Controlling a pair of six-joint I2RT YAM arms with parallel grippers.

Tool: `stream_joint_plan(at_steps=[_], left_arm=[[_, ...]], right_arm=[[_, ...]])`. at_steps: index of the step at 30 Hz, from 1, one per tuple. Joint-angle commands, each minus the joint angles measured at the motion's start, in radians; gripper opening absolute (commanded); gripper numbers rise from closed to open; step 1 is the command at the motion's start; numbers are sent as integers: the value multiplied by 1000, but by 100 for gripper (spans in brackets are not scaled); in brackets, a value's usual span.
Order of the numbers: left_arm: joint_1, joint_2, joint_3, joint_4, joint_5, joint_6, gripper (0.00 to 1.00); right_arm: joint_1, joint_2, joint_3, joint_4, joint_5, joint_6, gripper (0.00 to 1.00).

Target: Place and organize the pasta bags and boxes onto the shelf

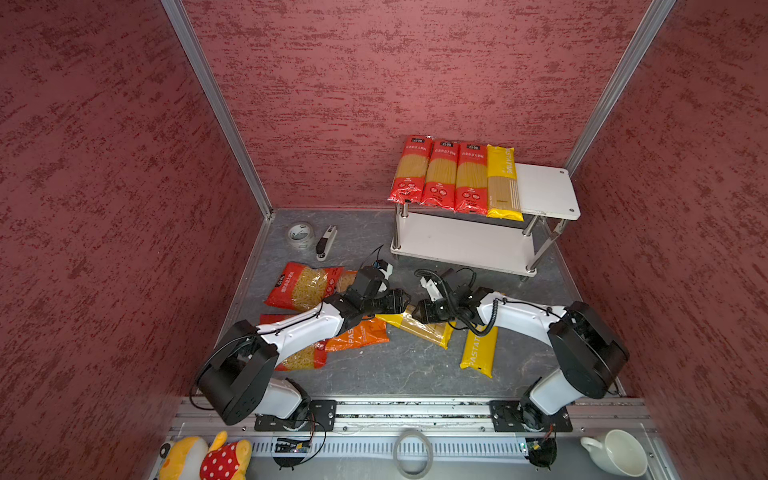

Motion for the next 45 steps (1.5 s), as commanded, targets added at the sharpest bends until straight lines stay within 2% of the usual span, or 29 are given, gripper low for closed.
stream_joint_plan(at_steps=[1, 5, 9, 17, 25, 28, 33, 38, 45], left_arm=[[-67, -47, -78, -9, -12, -99, 69], [-167, -77, -179, 118, -68, -257, 70], [-216, -15, -220, 224, -95, -347, 73], [-200, 102, -289, 455, -160, -408, 76], [-122, 243, -298, 743, -95, -430, 74], [-110, 226, -280, 753, -91, -405, 73], [-109, 175, -241, 656, -115, -339, 71], [-104, 186, -269, 717, -109, -368, 66], [-113, 199, -271, 763, -106, -393, 57]], right_arm=[[-63, 14, 53, -59, -17, -110, 50], [-116, 92, 111, -41, -39, -159, 51], [-124, 166, 167, -19, -118, -181, 51], [-122, 215, 129, 32, -201, -145, 51], [-121, 174, 5, 171, -319, -36, 47], [-120, 149, -31, 205, -354, -2, 44], [-121, 129, -87, 325, -426, 106, 40], [-120, 121, -139, 453, -484, 232, 37], [-119, 87, -160, 507, -492, 296, 34]])
